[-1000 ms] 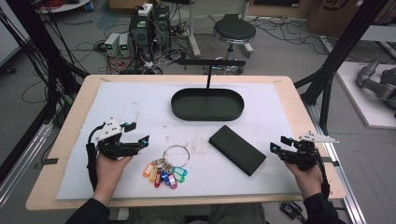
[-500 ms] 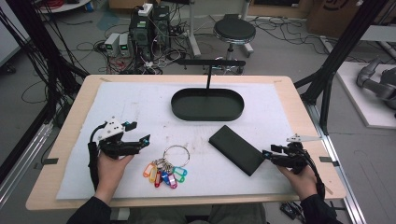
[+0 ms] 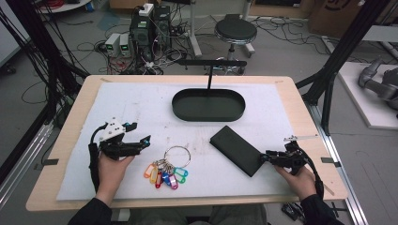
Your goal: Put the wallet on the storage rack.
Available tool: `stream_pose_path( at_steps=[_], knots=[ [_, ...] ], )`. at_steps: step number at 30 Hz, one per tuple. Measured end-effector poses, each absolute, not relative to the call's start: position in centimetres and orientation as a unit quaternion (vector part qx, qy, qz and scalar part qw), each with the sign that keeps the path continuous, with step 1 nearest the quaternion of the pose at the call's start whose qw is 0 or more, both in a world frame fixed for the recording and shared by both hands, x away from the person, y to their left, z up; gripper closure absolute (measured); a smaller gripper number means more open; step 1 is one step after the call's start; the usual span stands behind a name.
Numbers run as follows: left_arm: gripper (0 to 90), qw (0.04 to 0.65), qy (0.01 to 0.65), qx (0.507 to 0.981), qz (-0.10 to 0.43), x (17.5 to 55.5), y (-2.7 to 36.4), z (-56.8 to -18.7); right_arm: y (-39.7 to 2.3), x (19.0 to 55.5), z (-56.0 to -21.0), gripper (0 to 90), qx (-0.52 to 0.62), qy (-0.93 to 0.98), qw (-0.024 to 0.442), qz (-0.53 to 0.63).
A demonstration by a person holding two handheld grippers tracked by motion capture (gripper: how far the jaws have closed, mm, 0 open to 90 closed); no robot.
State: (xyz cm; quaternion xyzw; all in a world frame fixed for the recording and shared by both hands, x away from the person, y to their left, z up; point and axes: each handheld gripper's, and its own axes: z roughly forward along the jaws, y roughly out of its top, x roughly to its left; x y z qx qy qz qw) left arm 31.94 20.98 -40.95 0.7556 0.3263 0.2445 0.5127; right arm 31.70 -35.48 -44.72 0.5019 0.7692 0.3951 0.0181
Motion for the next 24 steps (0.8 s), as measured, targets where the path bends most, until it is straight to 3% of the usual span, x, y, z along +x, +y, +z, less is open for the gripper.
stream_pose_path(
  at_steps=[8,13,24],
  knots=[
    [26.0,0.507,0.316,0.761,0.253,31.8,20.4,-40.7,-34.7,31.2,-44.0,71.7,0.460,0.799,0.063,0.383],
    [26.0,0.507,0.315,0.760,0.256,31.7,20.6,-40.6,-34.5,31.1,-43.7,73.8,0.450,0.803,0.076,0.383],
    [26.0,0.512,0.320,0.755,0.256,31.3,21.0,-40.5,-33.1,30.1,-41.8,78.7,0.378,0.810,0.154,0.421]
  ],
)
